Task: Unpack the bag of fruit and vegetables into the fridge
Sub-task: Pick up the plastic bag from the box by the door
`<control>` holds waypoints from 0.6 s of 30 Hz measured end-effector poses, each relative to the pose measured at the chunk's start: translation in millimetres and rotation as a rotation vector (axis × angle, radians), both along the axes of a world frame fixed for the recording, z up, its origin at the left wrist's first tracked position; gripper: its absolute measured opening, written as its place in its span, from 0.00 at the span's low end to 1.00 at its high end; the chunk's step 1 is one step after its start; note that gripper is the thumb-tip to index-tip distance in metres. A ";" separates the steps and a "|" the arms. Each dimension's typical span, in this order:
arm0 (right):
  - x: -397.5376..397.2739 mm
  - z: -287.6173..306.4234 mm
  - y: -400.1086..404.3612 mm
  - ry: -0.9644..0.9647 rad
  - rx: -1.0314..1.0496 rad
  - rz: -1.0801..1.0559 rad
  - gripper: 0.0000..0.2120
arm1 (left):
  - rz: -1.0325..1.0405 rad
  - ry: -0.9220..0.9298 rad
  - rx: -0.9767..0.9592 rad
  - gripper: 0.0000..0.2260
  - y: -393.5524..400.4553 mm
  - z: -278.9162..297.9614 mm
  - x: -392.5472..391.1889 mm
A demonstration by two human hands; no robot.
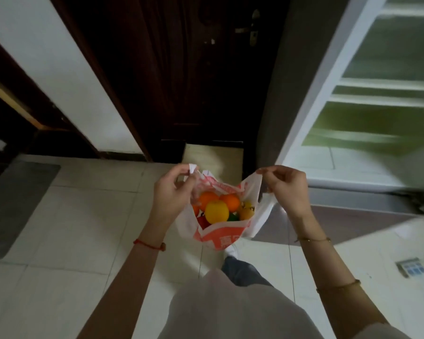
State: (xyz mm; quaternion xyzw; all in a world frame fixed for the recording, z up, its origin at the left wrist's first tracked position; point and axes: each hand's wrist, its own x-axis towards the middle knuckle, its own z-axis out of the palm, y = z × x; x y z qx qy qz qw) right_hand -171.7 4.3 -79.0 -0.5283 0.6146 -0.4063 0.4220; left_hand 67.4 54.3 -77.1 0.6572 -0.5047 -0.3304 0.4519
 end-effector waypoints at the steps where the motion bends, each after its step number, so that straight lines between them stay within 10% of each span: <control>1: -4.8 4.1 10.1 -0.018 -0.006 -0.025 0.08 | -0.020 0.010 -0.003 0.07 5.4 5.1 -6.6; 18: -128.2 63.7 86.3 -0.054 -0.148 -0.344 0.06 | -0.321 0.153 -0.080 0.08 26.8 66.8 -146.1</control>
